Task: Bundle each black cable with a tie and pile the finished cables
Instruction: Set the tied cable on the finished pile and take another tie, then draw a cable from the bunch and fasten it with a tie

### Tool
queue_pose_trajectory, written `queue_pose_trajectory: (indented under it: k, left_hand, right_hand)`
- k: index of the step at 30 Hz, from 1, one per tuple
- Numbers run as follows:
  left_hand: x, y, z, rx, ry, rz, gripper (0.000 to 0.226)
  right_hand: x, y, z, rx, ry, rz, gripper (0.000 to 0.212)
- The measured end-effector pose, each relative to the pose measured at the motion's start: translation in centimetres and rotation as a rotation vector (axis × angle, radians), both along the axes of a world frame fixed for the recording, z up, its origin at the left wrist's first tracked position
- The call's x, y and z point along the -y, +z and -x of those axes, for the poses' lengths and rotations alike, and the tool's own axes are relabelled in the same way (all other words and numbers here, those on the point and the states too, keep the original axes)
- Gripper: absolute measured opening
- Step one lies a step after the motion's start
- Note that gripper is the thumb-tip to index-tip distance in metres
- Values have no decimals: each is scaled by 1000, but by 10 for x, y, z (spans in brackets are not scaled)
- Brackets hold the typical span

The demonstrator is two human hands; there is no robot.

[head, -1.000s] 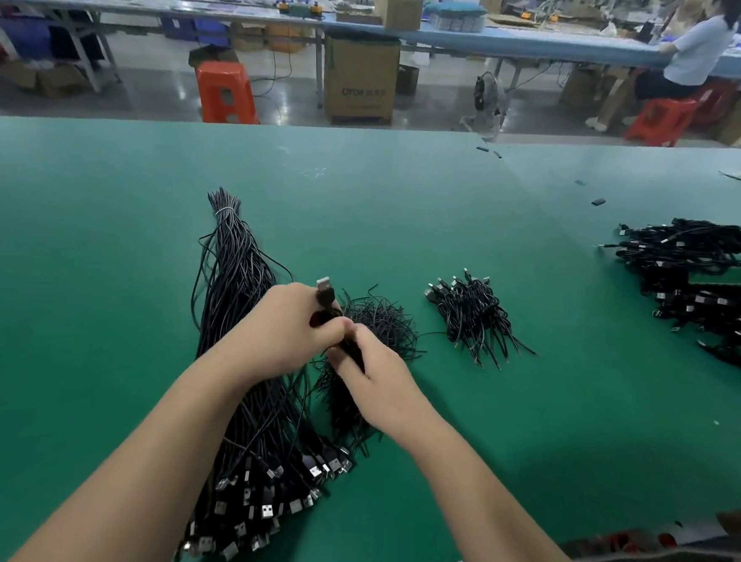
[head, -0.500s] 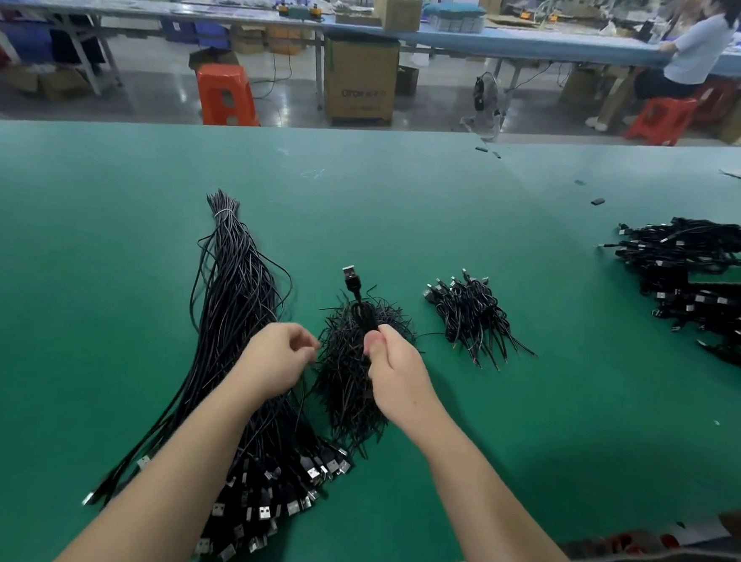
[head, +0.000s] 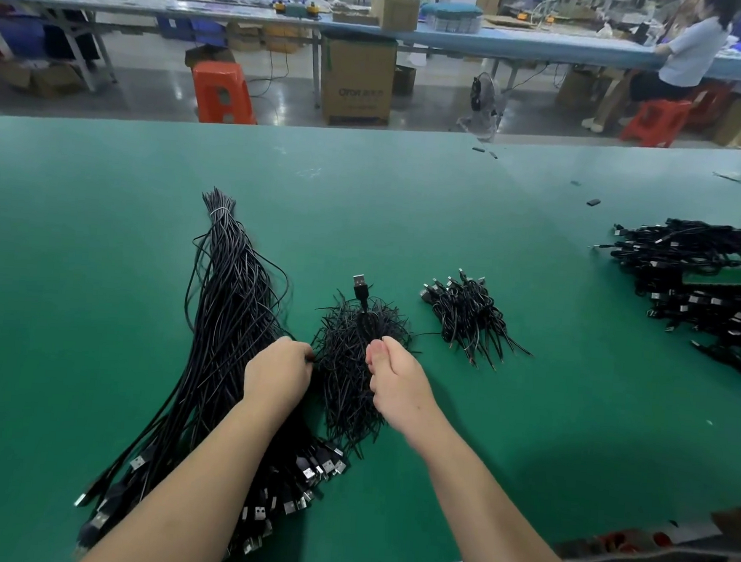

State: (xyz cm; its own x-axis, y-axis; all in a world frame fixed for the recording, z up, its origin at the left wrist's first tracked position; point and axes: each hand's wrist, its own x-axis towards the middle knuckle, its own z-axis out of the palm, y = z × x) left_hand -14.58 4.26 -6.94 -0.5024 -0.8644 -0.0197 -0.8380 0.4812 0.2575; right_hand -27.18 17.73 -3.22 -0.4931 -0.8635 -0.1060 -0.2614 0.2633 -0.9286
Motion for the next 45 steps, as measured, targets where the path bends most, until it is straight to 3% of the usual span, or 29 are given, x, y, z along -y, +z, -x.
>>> queue_pose_trajectory:
  k: [6,18,21,25,28,32,38,42,45]
  left_hand:
    - [4,-2,-1,-37,-24,-14,19]
    - [11,44,-29,61,-180,260,20]
    - [7,62,-35,-119,-126,175,18]
    - [-14,88,-28,-711,-14,-267,12]
    - [-37,98,-16,-834,-71,-377,15]
    - [-46,98,-13,-855,-65,-414,18]
    - [-46,93,-14,-816,-84,-444,20]
    - [-50,94,-12,-716,-134,-288,27]
    - [-55,91,-11,-608,-159,-76,13]
  right_hand:
    - [-4,-2,4,-19,18,-22,40]
    - [-3,-2,10,-93,11,25,35]
    - [-2,1,6,-10,32,79,33]
    - [1,6,-6,77,142,156,36]
    - [3,10,-15,163,213,216,30]
    - [3,12,-19,223,172,216,27]
    - [-2,20,-18,56,120,223,31]
    - [-1,21,-18,65,62,227,29]
    - [1,19,-17,125,1,207,29]
